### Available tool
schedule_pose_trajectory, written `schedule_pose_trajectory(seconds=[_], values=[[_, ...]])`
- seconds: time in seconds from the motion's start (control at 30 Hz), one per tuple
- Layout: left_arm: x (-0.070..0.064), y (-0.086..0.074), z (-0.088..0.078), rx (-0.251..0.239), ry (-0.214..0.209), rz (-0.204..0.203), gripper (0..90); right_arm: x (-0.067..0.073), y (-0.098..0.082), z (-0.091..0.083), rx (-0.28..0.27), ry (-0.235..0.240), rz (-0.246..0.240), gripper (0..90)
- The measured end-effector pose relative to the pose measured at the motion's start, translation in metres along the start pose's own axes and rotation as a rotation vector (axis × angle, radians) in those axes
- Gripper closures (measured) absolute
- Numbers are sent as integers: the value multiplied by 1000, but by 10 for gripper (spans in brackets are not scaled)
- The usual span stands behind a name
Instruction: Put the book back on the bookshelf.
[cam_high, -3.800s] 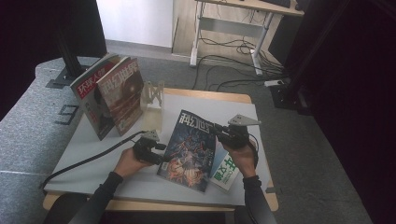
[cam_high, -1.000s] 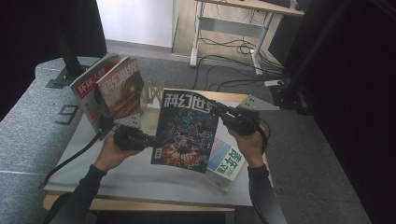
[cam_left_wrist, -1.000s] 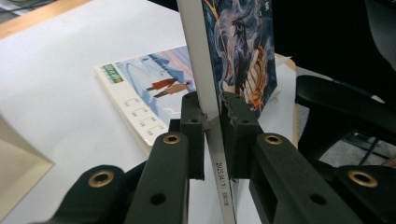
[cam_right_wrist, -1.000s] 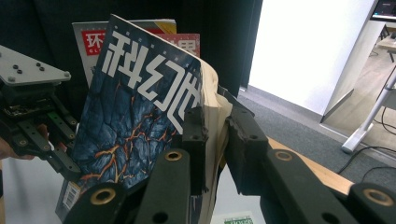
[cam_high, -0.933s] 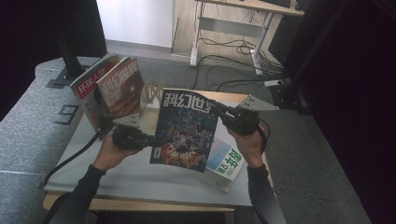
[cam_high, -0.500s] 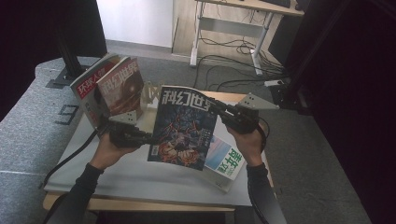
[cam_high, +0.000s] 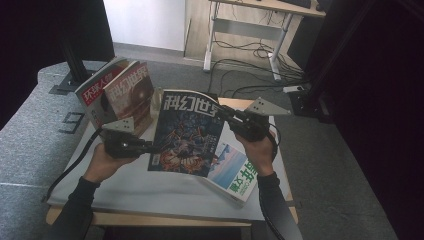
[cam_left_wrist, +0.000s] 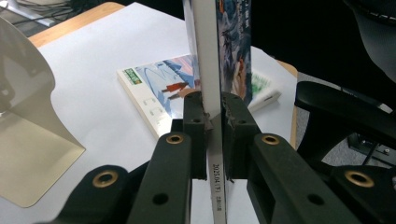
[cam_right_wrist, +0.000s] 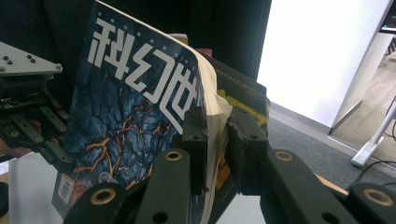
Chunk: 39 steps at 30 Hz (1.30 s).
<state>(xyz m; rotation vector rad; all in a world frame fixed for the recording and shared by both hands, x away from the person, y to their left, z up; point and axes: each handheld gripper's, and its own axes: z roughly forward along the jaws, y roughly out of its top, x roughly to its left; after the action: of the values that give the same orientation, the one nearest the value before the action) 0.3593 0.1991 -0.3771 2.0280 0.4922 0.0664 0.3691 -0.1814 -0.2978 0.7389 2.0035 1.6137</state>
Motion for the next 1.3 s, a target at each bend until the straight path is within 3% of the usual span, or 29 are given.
schedule_pose_trajectory(seconds=[0.13,0.23,0.6,0.9,1.13,1.3], values=[[-1,0,-4,-9,10,3,822,3,4,0,-5,2,-5,765],[0,-2,2,-11,18,3,822,3,5,0,0,-5,-14,764],[18,-8,59,3,26,-17,826,-25,-26,-4,54,-80,30,764],[27,-13,90,-38,90,29,827,-36,-33,-9,56,-126,30,763],[23,-21,95,-15,89,56,822,-36,-42,-10,62,-114,40,761],[18,-26,94,20,88,78,818,-29,-42,-13,65,-89,20,754]])
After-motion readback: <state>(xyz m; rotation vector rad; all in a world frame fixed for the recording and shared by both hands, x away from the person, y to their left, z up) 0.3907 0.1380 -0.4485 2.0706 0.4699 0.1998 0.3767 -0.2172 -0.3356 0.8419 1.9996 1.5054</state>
